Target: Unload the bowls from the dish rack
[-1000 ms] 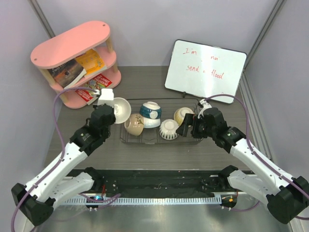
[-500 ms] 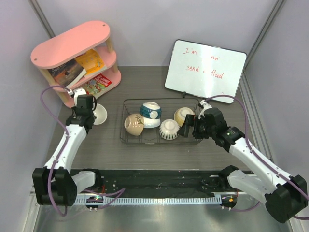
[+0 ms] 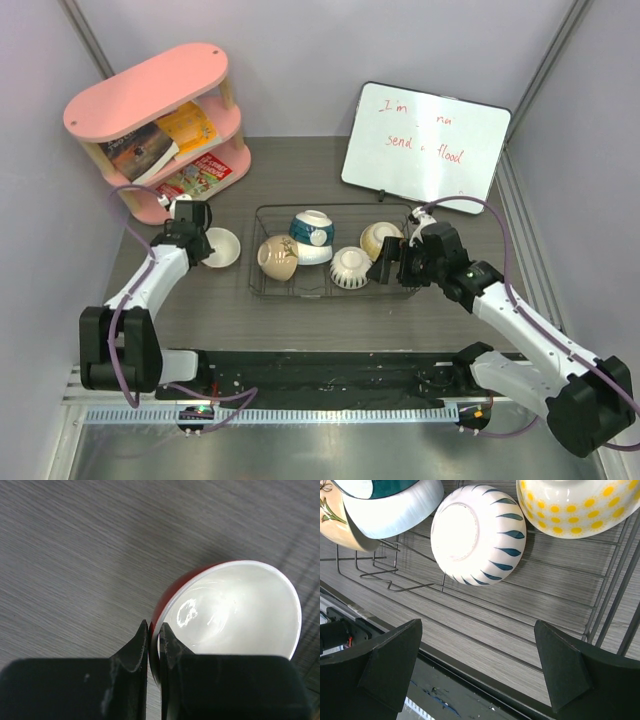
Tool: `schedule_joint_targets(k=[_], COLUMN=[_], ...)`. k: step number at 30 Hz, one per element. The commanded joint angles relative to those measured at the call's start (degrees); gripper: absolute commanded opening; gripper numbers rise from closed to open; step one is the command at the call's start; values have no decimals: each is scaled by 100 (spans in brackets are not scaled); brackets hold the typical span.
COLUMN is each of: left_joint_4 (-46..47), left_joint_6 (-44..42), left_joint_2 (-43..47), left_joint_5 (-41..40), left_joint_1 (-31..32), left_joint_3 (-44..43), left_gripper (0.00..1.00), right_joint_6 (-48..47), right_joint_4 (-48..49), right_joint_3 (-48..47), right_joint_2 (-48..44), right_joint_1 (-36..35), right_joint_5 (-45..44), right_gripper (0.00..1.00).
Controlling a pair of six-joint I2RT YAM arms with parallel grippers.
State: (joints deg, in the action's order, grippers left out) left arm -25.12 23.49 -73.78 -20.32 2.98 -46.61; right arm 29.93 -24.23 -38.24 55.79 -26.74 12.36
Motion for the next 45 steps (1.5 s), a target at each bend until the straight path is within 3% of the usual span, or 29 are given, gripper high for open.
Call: schedule_joint_targets(k=[1,10,15,17,21,27,30,31,34,35,45], left_joint_4=[236,-308,-528,-625,-678,-555,-344,-370,-528,-563,-941], left_joint_6=[25,95,60,86,95,192,-1,-185,-362,-380,-292], left_joint_2=[-250,-577,-384,-322,-67,1057,1532,1568,1481,1315,-320], left_joint_5=[54,239,212,90,-69,167,459,415,-278,-367,-1720], left_joint_1=[0,0,0,1,0,114,570,1059,2019,2553,4577], left_joint_3=[-190,-515,-542,-525,-516,-551,-700,-779,-1191,-1271,-1948], left_gripper=[0,1,22,37,39,42,43,43,46,47,53], right_joint_6=[12,30,39,39,39,30,48,74,100,118,101], right_joint_4=[-21,-20,-12,-12,-20,-12,58,76,181,199,261], right_joint_3=[97,36,71,80,89,97,106,106,115,124,150], right_joint_2=[-235,-244,-262,-253,-270,-200,-104,-77,19,37,160], right_joint_1=[81,90,99,99,99,99,99,99,90,99,90], right_joint_5=[38,126,109,135,135,144,179,196,240,249,302], right_gripper=[100,100,100,100,100,100,100,100,100,100,100])
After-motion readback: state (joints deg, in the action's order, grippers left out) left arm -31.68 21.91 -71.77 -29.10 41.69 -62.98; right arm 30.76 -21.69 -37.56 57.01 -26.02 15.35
